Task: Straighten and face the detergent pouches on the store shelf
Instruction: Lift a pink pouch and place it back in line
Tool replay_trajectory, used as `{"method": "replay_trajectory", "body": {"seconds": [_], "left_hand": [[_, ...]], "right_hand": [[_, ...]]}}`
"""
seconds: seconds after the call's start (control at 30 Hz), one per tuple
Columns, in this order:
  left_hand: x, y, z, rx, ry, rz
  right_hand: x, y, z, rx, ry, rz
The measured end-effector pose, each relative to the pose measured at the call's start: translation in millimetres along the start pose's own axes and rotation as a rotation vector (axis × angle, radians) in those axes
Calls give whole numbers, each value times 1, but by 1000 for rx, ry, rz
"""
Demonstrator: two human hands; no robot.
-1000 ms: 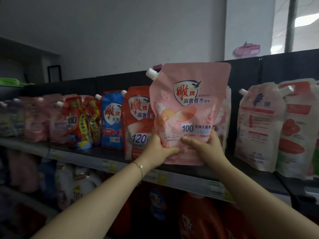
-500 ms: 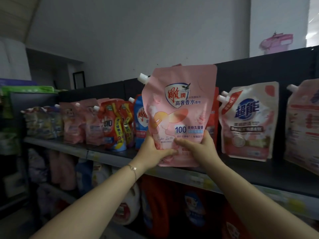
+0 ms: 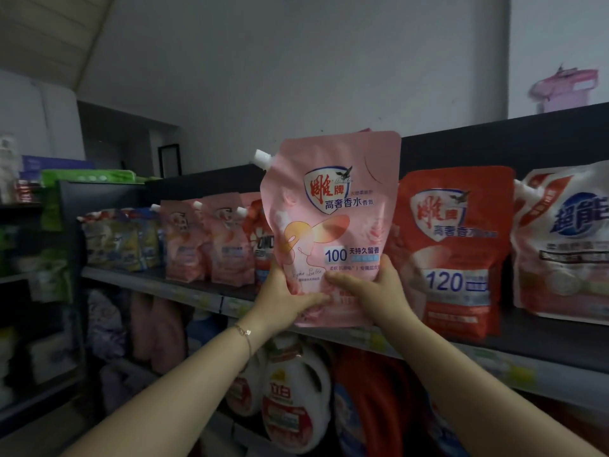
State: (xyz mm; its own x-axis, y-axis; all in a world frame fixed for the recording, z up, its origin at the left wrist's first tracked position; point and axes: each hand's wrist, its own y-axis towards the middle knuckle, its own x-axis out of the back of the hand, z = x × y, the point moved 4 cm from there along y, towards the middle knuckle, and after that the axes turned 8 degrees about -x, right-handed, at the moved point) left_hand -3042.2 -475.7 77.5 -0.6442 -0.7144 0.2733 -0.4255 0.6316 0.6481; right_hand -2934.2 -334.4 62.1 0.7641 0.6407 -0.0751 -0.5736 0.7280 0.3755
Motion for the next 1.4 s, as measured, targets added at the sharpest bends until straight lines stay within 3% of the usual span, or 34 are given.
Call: {"method": "replay_trajectory", "body": {"seconds": [0.43, 0.97, 1.4], "left_hand": [[124, -3, 56, 19, -8, -54], [208, 21, 141, 128, -28, -129], [256, 110, 228, 175, 22, 7]], "right_hand": [[-135, 16, -17, 16, 30, 96], [-238, 59, -55, 20, 42, 161], [-293, 140, -85, 25, -79, -15]]}}
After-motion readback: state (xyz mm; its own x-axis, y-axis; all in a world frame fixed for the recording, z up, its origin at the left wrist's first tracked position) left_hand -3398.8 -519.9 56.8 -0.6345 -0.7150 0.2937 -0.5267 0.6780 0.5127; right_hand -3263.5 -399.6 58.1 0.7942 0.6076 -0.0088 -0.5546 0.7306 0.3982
